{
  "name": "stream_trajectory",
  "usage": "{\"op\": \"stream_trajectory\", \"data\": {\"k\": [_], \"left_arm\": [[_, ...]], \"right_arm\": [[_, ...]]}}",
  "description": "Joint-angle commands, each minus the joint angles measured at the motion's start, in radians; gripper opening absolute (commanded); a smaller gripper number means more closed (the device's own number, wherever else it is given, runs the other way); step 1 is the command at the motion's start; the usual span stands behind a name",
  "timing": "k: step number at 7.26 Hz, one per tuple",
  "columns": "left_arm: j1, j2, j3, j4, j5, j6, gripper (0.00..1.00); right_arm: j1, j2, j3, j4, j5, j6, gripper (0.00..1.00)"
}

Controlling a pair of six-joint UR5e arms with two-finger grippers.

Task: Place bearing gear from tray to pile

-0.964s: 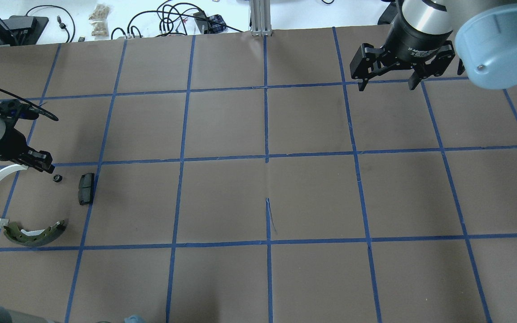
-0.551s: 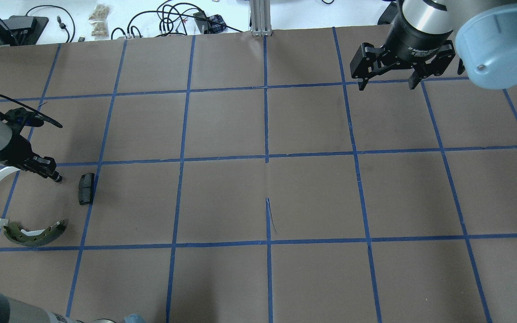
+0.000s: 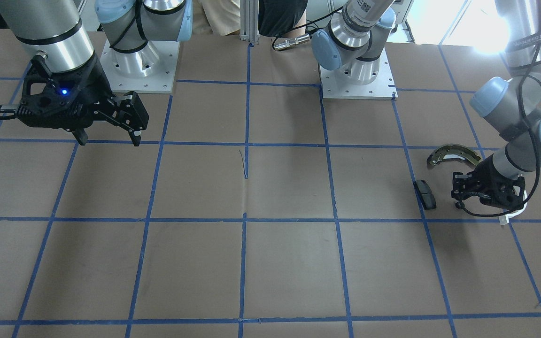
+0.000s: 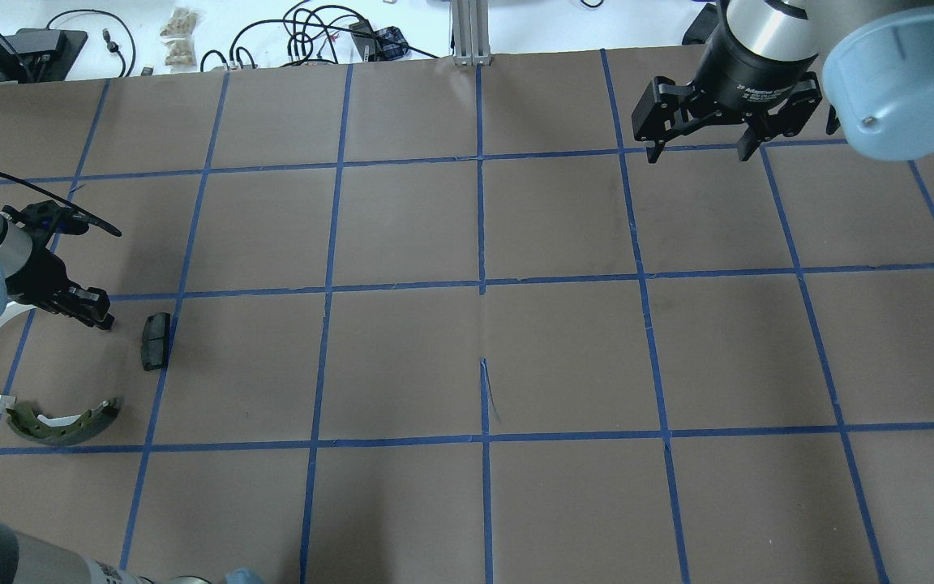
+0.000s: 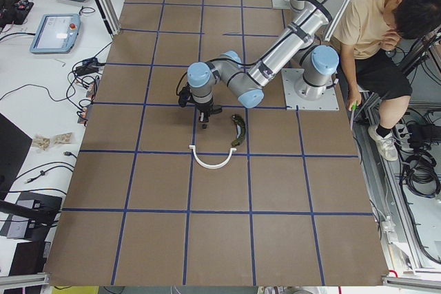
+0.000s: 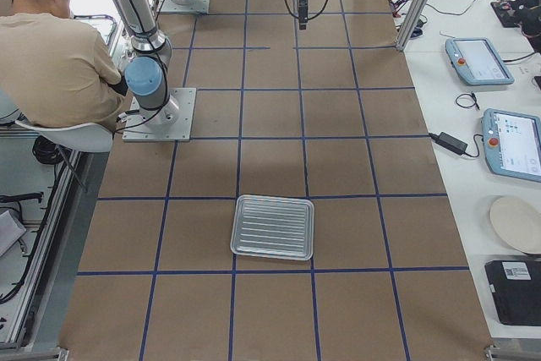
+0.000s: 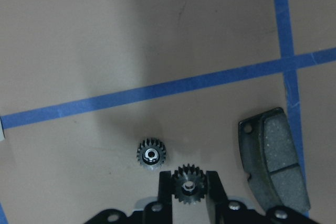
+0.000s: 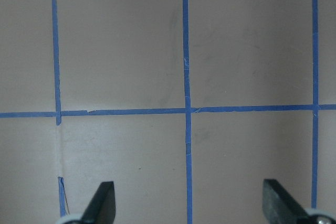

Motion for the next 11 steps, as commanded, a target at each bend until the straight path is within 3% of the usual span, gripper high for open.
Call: {"op": "stream_trajectory", "data": {"k": [1, 2, 3, 4, 6, 8, 9, 11], "left_arm": [[-0.001, -0.002, 0.003, 0.002, 0.001, 0.008, 0.34], [-0.001, -0.002, 0.003, 0.002, -0.001, 0.03, 0.55], [-0.001, 0.0, 0.009, 0.002, -0.001, 0.031, 0.85], [-0.006, 0.003, 0.015, 0.003, -0.007, 0.027, 0.99], [-0.048, 0.044, 0.079, -0.018, -0.002, 0.025, 1.0], [-0.154, 0.101, 0.182, -0.222, -0.037, -0.023, 1.0], [-0.218, 0.121, 0.225, -0.257, -0.042, -0.151, 1.0], [-0.388, 0.171, 0.349, -0.461, -0.019, -0.382, 1.0]], "right_arm": [[0.0, 0.002, 0.0, 0.0, 0.0, 0.001, 1.0], [0.0, 0.002, 0.0, 0.0, 0.0, 0.001, 1.0], [-0.002, 0.002, 0.0, 0.0, 0.0, 0.001, 1.0], [0.0, 0.002, 0.0, 0.0, 0.0, 0.001, 1.0], [-0.002, 0.002, 0.0, 0.0, -0.001, 0.001, 1.0], [-0.003, 0.001, 0.0, 0.0, -0.003, -0.001, 1.0], [-0.003, -0.001, 0.0, 0.0, 0.0, 0.001, 1.0], [-0.002, 0.002, 0.001, 0.0, 0.002, 0.004, 1.0]]}}
